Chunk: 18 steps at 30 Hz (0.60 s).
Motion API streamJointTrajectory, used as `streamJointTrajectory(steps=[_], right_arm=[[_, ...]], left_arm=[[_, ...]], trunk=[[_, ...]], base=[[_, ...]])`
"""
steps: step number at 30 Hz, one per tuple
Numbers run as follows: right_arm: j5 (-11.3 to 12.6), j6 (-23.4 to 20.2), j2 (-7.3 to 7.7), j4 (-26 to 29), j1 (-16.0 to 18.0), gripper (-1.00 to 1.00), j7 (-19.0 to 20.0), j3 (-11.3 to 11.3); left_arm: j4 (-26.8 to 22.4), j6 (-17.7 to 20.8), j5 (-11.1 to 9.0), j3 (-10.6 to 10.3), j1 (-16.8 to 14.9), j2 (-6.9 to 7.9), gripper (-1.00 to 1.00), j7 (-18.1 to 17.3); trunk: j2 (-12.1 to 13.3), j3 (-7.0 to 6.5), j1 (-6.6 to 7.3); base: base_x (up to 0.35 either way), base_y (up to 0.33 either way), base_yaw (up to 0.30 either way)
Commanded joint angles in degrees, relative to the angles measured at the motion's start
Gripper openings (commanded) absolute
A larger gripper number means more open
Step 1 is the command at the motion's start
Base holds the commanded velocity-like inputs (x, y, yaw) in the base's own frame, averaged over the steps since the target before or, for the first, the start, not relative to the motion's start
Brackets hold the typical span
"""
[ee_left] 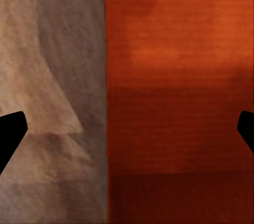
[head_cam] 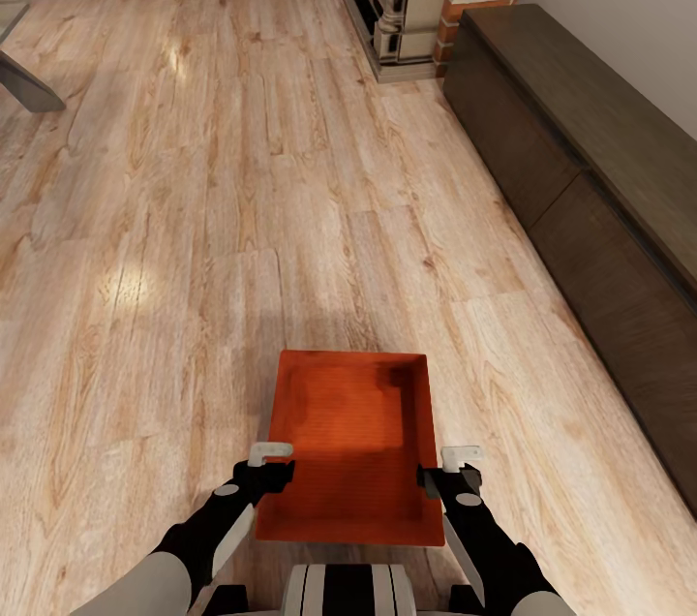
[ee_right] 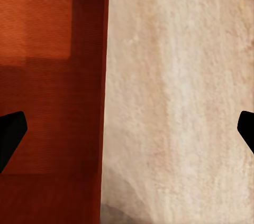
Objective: Move the two storage containers from the living room to the garage. In the garage, place one container on the floor and stack the other container on top of it (either order is fine).
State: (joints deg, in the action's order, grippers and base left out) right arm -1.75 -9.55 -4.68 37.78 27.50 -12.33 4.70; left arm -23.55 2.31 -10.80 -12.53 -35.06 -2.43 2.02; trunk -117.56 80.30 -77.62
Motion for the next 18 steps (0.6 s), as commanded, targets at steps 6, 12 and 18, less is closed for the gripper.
streamJointTrajectory(steps=[6,12,18], right_arm=[[-0.2,-0.5,0.03,0.1,0.0,1.0,-0.3,0.2],[-0.2,-0.5,0.03,0.1,0.0,1.0,-0.3,0.2],[-0.2,-0.5,0.03,0.1,0.0,1.0,-0.3,0.2]], left_arm=[[-0.1,0.2,-0.6,-0.4,0.0,0.45,1.0,0.2],[-0.1,0.2,-0.6,-0.4,0.0,0.64,1.0,0.2],[-0.1,0.2,-0.6,-0.4,0.0,0.65,-1.0,0.2]], trunk=[[0.0,0.03,0.01],[0.0,0.03,0.01],[0.0,0.03,0.01]], base=[[0.0,0.0,0.0],[0.0,0.0,0.0],[0.0,0.0,0.0]])
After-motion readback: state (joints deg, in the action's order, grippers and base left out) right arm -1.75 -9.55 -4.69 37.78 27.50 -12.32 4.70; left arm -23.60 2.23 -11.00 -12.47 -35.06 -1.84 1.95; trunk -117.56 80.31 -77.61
